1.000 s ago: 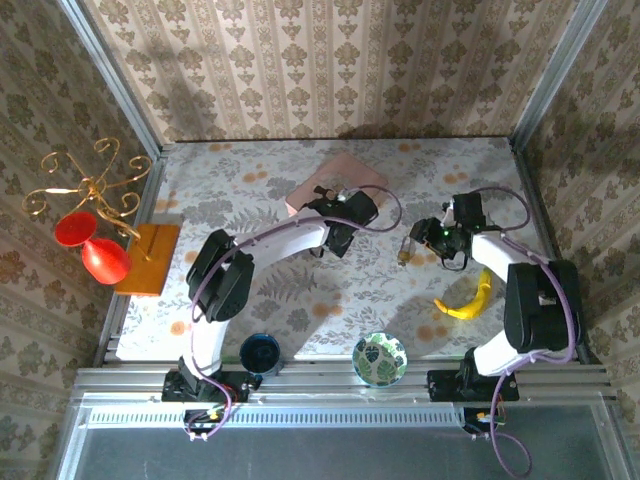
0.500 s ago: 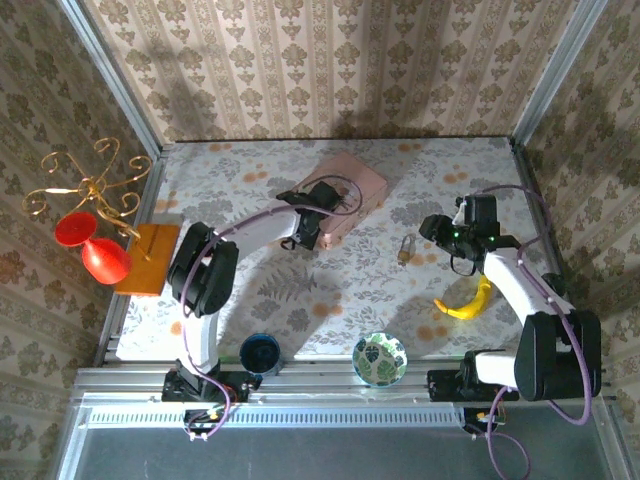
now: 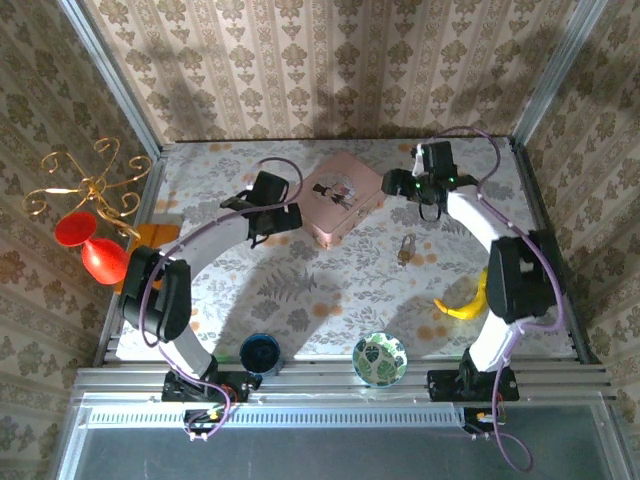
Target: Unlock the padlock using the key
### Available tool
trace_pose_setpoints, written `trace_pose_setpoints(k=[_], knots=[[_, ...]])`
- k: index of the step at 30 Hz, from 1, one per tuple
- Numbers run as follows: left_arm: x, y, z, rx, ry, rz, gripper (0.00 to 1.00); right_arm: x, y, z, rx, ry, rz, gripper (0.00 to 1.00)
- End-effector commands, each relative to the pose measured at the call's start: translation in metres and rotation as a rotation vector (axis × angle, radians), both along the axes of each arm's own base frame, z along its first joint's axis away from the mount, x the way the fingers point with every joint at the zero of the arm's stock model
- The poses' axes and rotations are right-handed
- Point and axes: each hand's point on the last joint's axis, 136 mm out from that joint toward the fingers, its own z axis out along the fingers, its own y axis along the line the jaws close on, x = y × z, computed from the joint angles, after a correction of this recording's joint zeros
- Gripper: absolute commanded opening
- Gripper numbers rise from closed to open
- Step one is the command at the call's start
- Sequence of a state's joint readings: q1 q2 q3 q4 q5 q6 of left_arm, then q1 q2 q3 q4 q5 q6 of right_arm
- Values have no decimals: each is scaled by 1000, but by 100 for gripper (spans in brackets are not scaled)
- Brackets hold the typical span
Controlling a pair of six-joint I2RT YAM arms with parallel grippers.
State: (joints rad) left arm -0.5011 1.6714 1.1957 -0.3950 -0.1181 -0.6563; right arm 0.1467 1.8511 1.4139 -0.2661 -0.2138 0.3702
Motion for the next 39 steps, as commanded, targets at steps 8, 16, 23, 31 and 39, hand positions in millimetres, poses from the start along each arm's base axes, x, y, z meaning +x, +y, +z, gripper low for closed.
trace_pose_setpoints(k=[8,16,23,31,39], knots=[[23,-59,10,-275,-25,-54,100,64,34,-25,53,6,140,77],[39,-74,1,-326,-27,-83,98,59,67,-33,114,38,225,65],[52,-83,3,-329,-45,-135,86,29,76,-31,146,52,243,50],[54,-86,-3,-294,-24,-177,86,-10,79,-33,149,81,242,49],[51,-88,-7,-271,-10,-223,87,-56,67,-38,99,114,120,46]])
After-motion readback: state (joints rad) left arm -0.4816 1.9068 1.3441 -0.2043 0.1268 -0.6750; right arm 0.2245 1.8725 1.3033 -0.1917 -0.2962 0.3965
